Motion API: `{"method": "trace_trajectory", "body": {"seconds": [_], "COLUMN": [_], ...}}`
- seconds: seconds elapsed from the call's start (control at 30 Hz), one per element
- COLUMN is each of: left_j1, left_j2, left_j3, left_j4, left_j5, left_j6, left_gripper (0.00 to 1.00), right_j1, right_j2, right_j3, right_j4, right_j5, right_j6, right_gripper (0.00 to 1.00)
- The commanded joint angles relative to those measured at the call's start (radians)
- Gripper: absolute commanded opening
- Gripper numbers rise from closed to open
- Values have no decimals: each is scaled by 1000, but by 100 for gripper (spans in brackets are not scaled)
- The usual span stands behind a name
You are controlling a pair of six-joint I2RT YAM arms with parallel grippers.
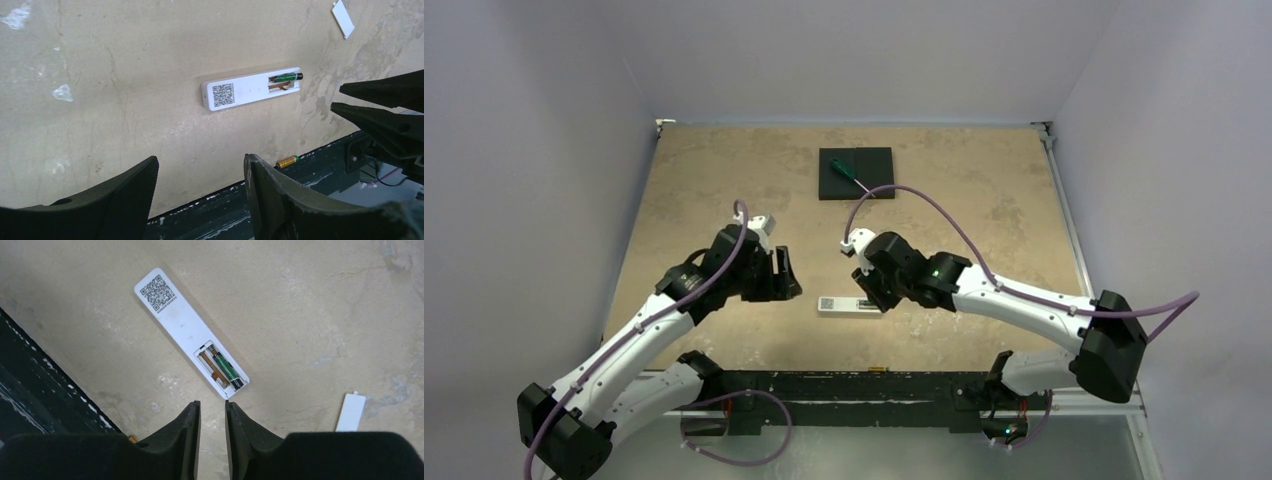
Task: Load the batteries into the remote control
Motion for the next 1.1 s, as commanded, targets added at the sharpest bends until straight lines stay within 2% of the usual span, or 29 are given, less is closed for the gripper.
{"method": "trace_trajectory", "body": {"seconds": [0.0, 0.17, 0.27, 0.43, 0.67, 1.07], "left_j1": [3, 3, 3, 3, 3, 3], "left_j2": [-10, 7, 23, 52, 157, 291], "left_j3": [-44, -93, -121, -169, -237, -263], "left_j4": [120, 206, 251, 321, 464, 613], "left_j5": [89, 127, 134, 143, 192, 231], "left_j6": [-43, -55, -60, -75, -94, -107], "left_gripper": [63, 64, 65, 66, 65, 59], "right_j1": [-8, -8, -10, -27, -98, -121], "right_j2": [-61, -140, -168, -183, -128, -107], "right_j3": [-52, -112, -116, -119, -126, -162], "right_j4": [81, 136, 120, 88, 64, 121], "right_j5": [24, 62, 142, 204, 184, 108], "right_j6": [196, 314, 397, 463, 498, 510], "right_gripper": [32, 37, 42, 43, 41, 39]}}
